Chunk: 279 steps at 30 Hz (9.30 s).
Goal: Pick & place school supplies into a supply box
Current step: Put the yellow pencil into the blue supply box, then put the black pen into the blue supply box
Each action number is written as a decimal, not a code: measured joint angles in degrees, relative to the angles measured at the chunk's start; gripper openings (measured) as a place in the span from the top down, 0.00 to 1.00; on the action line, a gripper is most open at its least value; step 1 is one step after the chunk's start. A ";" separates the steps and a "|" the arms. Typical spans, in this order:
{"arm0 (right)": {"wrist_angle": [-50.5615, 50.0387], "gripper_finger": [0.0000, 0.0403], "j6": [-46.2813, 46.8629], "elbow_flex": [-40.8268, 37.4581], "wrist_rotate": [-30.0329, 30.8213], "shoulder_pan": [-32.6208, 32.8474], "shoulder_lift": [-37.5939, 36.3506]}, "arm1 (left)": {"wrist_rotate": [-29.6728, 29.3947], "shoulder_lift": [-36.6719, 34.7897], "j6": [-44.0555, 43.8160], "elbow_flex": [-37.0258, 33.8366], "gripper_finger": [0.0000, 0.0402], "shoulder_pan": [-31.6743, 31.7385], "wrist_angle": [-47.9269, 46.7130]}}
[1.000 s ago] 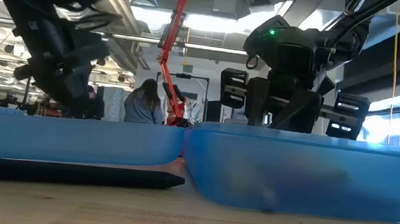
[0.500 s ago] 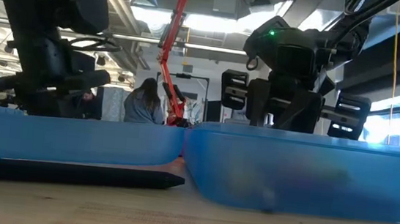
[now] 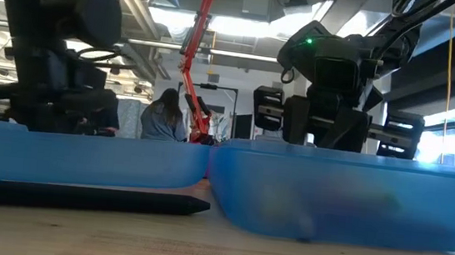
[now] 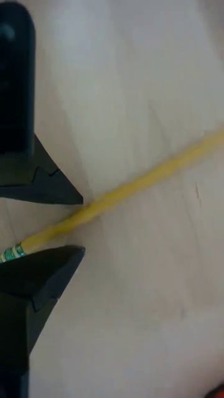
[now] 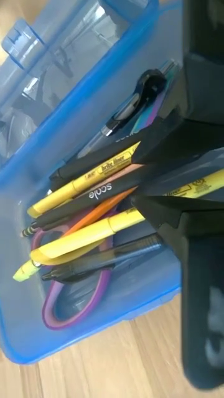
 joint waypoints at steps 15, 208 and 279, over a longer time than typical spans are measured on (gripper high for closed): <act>-0.26 0.76 0.00 0.02 0.65 0.00 -0.06 | -6.28 0.43 7.70 -0.74 0.89 -12.19 -0.39; -9.99 0.76 49.16 -33.42 8.36 8.48 -66.18 | -30.47 38.65 -1.33 48.90 0.98 -19.34 15.21; 3.78 0.76 52.22 -33.35 17.26 17.05 -47.38 | 4.42 24.71 -20.10 47.58 0.86 -33.12 -32.62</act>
